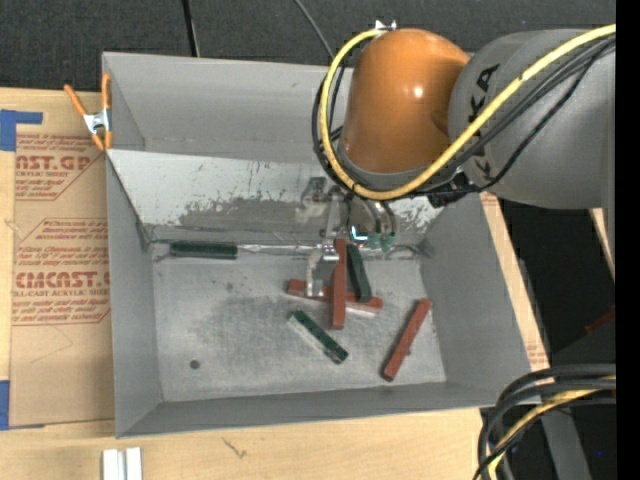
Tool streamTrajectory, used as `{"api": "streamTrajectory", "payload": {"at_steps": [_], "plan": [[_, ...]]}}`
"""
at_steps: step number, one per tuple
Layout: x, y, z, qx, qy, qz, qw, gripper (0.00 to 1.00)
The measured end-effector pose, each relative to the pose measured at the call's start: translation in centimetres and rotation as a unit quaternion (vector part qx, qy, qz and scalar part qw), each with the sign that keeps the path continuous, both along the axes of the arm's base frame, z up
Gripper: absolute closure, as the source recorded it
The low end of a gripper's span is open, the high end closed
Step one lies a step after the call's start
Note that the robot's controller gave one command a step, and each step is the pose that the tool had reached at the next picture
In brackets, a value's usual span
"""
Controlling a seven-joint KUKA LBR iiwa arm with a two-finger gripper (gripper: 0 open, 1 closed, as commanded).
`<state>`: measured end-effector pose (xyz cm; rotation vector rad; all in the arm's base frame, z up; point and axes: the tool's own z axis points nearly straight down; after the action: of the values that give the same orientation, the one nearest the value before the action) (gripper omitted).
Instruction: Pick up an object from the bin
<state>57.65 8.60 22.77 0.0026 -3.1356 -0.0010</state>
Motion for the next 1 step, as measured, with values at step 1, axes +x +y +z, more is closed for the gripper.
{"api": "streamTrajectory", "payload": {"at_steps": [1], "plan": [[0.15, -0.05, 0.48, 0.0, -0.0039, -0.001, 1.0, 0.0]]}}
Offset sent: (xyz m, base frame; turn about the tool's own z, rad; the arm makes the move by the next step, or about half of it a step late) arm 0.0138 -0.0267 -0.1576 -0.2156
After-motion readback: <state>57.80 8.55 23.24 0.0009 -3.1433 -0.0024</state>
